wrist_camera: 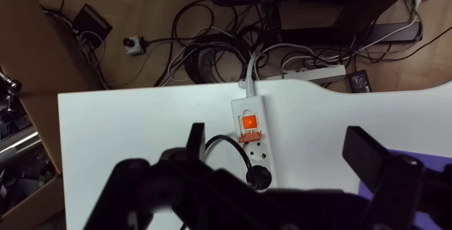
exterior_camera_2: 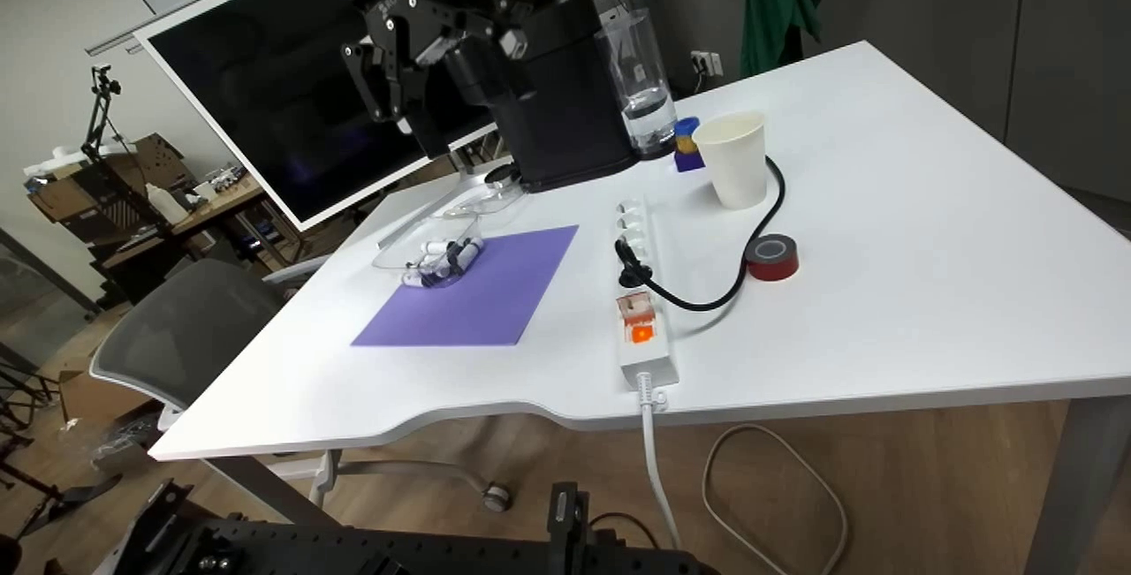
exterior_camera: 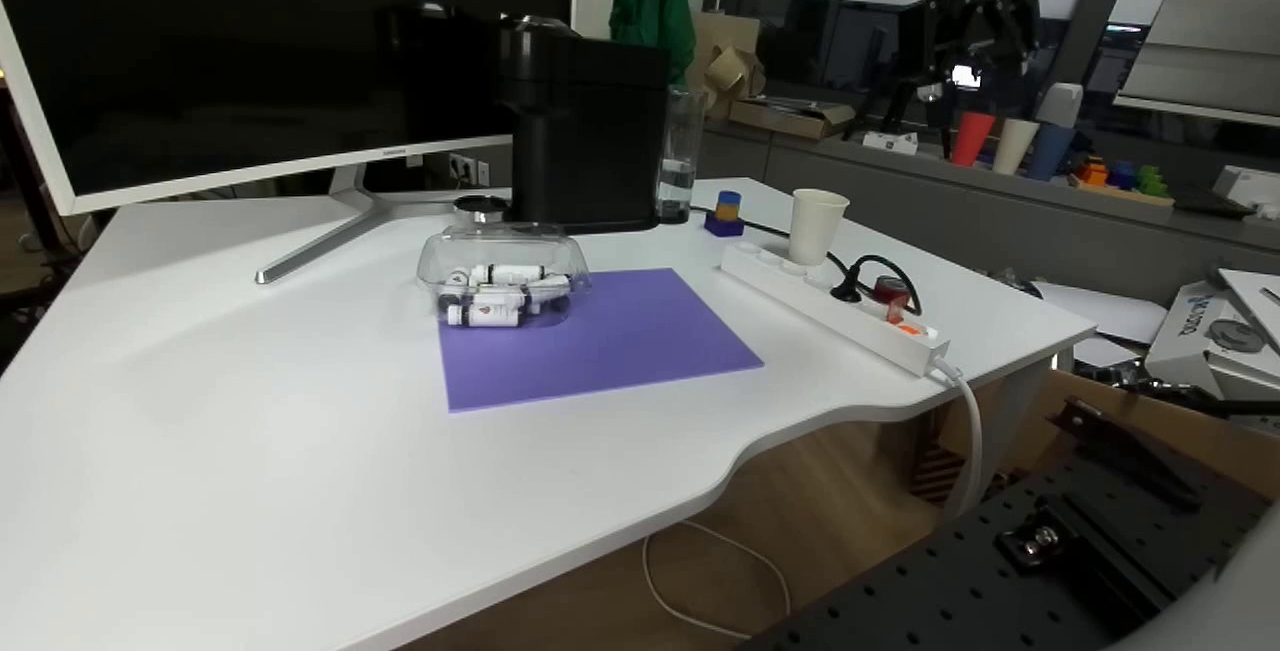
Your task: Turn on the switch of the extension cord
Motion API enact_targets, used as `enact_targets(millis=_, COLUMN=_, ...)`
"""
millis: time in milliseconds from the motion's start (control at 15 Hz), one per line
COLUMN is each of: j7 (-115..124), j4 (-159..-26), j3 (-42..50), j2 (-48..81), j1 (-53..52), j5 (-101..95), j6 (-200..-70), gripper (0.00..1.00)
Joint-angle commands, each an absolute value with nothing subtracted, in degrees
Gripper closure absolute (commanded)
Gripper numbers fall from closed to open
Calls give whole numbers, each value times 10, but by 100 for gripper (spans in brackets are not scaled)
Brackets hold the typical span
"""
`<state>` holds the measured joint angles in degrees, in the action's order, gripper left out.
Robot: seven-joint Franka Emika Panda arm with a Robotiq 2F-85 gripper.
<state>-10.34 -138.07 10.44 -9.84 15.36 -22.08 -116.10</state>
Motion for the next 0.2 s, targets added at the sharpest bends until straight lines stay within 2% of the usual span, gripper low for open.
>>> enact_targets(millis=0, j7=-88, j4=-1388, j3=119, j2=-81, j1=146, j5=-187, j6=-1149, gripper=0)
enact_targets(millis=133, j7=-76, j4=-1401, j3=121, j2=-69, j1=147, j5=-186, j6=-1183, gripper=0)
